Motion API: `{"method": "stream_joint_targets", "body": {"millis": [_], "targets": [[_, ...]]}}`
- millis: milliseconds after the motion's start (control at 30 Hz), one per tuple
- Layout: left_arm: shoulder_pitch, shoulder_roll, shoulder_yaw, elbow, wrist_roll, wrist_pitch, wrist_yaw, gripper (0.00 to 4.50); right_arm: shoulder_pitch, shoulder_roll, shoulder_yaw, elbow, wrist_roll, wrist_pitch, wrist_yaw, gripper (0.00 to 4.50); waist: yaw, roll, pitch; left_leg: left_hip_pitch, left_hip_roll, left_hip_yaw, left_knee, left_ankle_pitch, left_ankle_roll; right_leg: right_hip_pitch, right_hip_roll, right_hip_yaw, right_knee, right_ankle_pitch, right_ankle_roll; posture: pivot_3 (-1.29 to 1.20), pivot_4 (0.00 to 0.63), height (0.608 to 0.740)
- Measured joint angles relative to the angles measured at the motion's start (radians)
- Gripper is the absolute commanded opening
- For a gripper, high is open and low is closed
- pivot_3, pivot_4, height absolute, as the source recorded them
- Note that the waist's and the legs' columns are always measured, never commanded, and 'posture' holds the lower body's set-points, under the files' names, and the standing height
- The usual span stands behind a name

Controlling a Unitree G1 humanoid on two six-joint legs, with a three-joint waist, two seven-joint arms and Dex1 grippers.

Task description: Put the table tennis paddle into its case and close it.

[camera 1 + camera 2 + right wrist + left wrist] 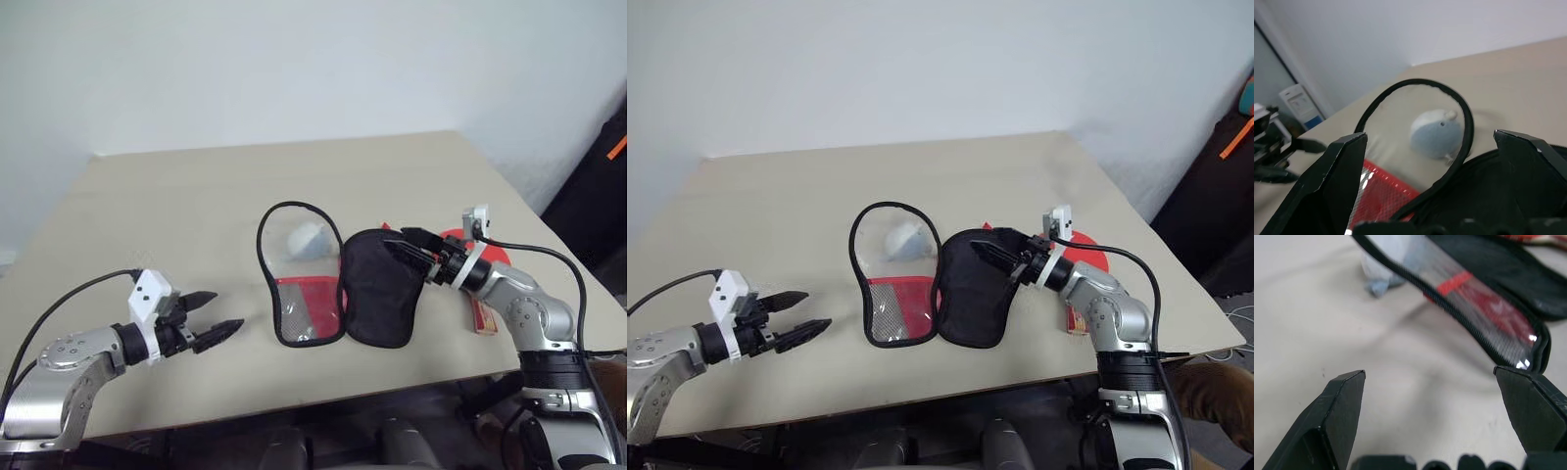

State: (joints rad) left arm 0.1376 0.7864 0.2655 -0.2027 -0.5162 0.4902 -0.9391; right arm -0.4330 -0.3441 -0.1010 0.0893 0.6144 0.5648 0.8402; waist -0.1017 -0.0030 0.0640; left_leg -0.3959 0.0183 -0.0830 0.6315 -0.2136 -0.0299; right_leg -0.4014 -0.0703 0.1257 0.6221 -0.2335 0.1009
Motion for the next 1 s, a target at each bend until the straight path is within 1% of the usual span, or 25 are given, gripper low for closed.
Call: {"method": "stream_joint_targets", "body": {"millis": [233,300,400,500,700,833,1000], "targets": [[-0.084,-0.02,-0.049,0.038,0.03,-0.049,-0.009,4.47,-0.028,0.02,-0.006,0.03,-0.027,-0.051,-0.046,4.5,0.001,0.0,0.0,0.0,0.0,0.0,0.0,0.001,0.001,0.001,0.0,0.0,0.0,0.0,0.0,0.0,0.0,0.74],[-0.102,-0.043,-0.065,0.037,0.028,-0.052,-0.013,4.47,-0.022,0.021,-0.026,0.026,-0.027,-0.052,-0.085,4.5,0.001,0.0,0.0,0.0,0.0,0.0,0.0,0.001,0.001,0.003,0.0,0.0,0.0,0.0,0.0,0.0,0.0,0.74],[-0.108,-0.05,-0.101,0.031,0.028,-0.052,-0.033,4.47,0.009,0.012,-0.06,-0.018,-0.058,-0.049,-0.195,4.5,0.001,0.0,0.0,0.0,0.0,-0.001,-0.002,0.001,0.001,0.003,0.0,0.0,0.0,0.0,0.0,0.0,0.0,0.74],[-0.129,-0.056,-0.134,0.03,0.029,-0.056,-0.059,4.47,0.058,-0.03,-0.088,-0.086,-0.056,0.018,-0.257,4.5,0.003,0.0,0.0,-0.001,0.0,0.0,-0.002,0.001,0.001,0.002,0.0,0.0,0.0,0.0,0.0,0.0,0.0,0.74],[-0.197,-0.077,-0.223,0.054,0.056,-0.073,-0.089,4.47,0.164,-0.15,-0.14,-0.194,-0.056,0.22,-0.366,4.5,0.004,0.0,0.0,0.0,0.0,0.0,0.0,0.001,0.002,0.003,0.0,0.0,0.0,0.0,0.0,0.0,0.0,0.74],[-0.223,-0.083,-0.26,0.084,0.073,-0.072,-0.103,4.47,0.243,-0.166,-0.199,-0.287,-0.024,0.322,-0.407,4.5,0.0,0.0,0.0,0.0,0.0,0.0,0.0,0.001,0.002,0.002,0.0,0.001,0.0,0.0,0.0,0.0,0.0,0.74],[-0.247,-0.089,-0.312,0.107,0.106,-0.082,-0.12,4.47,0.293,-0.227,-0.223,-0.358,-0.011,0.415,-0.436,4.5,0.002,-0.002,0.001,0.0,0.0,0.0,0.002,0.001,0.002,0.003,0.0,0.001,0.0,0.0,0.0,0.0,0.0,0.74]]}}
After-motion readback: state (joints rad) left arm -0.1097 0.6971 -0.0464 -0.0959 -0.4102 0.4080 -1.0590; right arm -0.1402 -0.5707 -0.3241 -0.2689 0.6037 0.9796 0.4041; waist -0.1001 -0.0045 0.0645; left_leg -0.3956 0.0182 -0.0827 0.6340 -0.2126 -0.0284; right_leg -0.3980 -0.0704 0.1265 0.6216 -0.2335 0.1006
